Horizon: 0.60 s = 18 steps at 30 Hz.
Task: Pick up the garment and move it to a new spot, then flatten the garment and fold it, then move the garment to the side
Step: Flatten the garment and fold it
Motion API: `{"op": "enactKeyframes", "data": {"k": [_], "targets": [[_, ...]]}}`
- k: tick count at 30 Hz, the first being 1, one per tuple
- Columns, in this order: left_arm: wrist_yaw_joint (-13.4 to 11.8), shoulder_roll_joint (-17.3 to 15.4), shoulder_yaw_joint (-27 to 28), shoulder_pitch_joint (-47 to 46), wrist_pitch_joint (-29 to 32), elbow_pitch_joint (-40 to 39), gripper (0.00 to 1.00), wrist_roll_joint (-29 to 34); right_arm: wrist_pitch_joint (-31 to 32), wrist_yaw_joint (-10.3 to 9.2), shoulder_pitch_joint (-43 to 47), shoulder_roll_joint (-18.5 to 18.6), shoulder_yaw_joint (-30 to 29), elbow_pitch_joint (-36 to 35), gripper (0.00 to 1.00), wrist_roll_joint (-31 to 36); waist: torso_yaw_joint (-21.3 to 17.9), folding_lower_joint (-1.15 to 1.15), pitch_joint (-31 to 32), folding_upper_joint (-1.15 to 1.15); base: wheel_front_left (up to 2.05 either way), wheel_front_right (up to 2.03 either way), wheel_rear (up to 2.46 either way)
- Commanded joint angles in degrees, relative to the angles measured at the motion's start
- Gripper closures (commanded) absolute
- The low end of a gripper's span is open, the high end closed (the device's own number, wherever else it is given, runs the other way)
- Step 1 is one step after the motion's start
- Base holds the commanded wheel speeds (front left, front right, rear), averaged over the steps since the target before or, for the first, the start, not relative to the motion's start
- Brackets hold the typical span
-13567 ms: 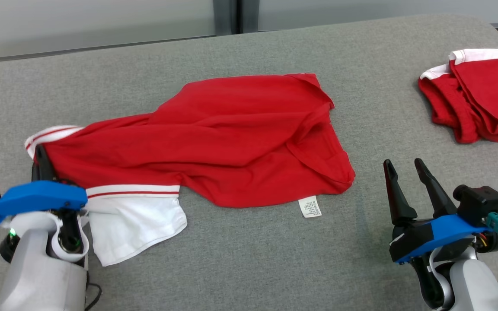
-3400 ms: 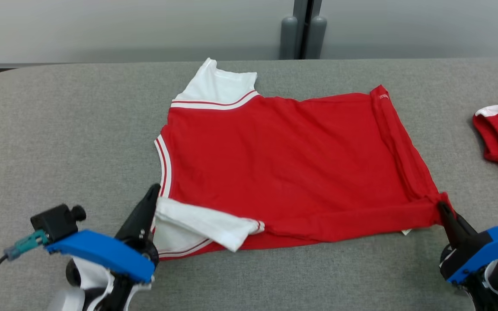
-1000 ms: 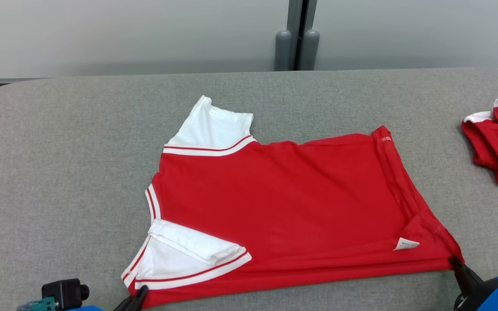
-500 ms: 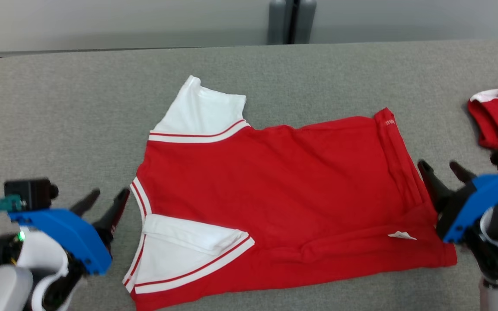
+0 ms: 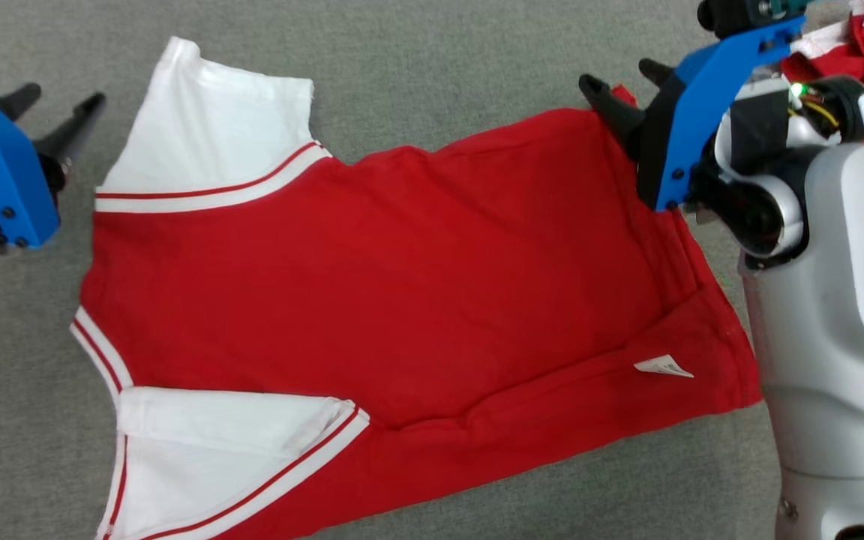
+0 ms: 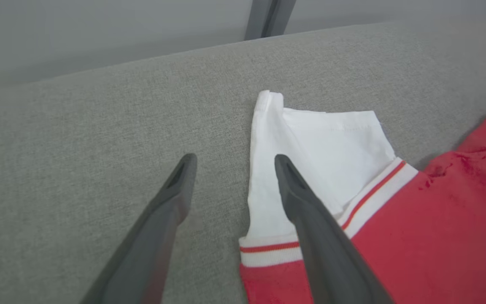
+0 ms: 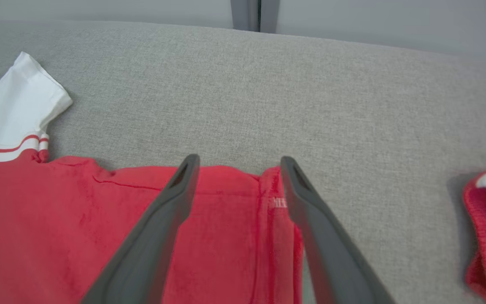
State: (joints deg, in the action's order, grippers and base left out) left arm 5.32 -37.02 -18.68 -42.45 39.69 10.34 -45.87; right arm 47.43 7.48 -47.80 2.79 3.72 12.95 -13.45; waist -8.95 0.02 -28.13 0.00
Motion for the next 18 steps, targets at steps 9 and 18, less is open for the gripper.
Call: {"op": "enactKeyframes", "data": {"k": [9, 18], "targets": [[-0.75, -1.41, -0.4, -10.0, 6.55, 1.07, 0.0, -0.25, -3.12, 0.03, -12.2, 0.19, 4.84, 7.34, 0.0, -3.8, -4.7, -0.02, -7.15, 0.0, 0.0, 0.0, 0.0], [-2.02, -3.19, -0.62, -9.89, 11.04, -0.03, 0.0, -1.31, -6.16, 0.03, -14.61, 0.18, 8.27, 9.07, 0.0, -5.94, -6.73, -0.02, -9.56, 0.0, 0.0, 0.0, 0.0]]}}
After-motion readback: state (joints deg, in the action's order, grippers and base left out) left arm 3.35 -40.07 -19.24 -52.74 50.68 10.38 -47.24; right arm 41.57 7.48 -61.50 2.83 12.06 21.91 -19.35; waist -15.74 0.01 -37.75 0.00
